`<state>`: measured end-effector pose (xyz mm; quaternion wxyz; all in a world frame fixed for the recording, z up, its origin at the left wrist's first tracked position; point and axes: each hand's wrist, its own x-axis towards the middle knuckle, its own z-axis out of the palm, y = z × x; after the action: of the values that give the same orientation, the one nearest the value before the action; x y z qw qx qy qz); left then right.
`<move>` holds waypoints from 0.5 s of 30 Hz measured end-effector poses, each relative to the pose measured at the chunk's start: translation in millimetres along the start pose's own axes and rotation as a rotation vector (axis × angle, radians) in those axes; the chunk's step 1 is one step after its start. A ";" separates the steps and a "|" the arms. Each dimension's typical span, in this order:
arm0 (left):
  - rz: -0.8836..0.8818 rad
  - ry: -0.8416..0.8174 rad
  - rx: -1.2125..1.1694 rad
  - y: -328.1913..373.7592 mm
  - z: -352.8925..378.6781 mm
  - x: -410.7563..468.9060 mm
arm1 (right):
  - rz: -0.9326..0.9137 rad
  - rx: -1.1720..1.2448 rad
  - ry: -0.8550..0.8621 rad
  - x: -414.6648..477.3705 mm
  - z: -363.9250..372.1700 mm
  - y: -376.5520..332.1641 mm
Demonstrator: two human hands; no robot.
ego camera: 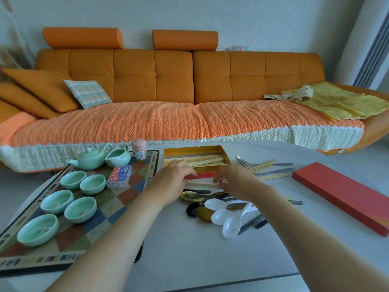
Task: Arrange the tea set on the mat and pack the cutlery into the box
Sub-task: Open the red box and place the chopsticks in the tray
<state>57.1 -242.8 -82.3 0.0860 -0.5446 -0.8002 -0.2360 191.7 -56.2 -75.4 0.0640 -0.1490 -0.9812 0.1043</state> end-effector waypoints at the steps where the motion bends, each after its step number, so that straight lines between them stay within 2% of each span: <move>1: 0.017 0.025 0.017 1.1 0.1 1.1 | 0.001 0.020 -0.004 0.8 0.9 0.0; 5: 0.055 -0.022 0.076 3.6 2.0 5.7 | -0.027 0.123 0.049 4.4 -2.3 0.1; 8: -0.041 -0.083 0.010 1.1 -0.4 9.7 | -0.061 0.247 0.129 4.8 -7.8 -0.2; 12: -0.147 0.016 -0.093 -8.1 -12.0 17.4 | -0.059 0.273 0.260 8.6 -12.1 2.4; 15: -0.160 0.101 -0.083 -15.4 -14.6 20.8 | -0.054 0.248 0.365 15.2 -13.8 5.2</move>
<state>33.1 -237.0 -65.7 0.0847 -0.4695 -0.8252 -0.3024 180.9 -44.2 -61.7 0.2610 -0.1303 -0.9367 0.1935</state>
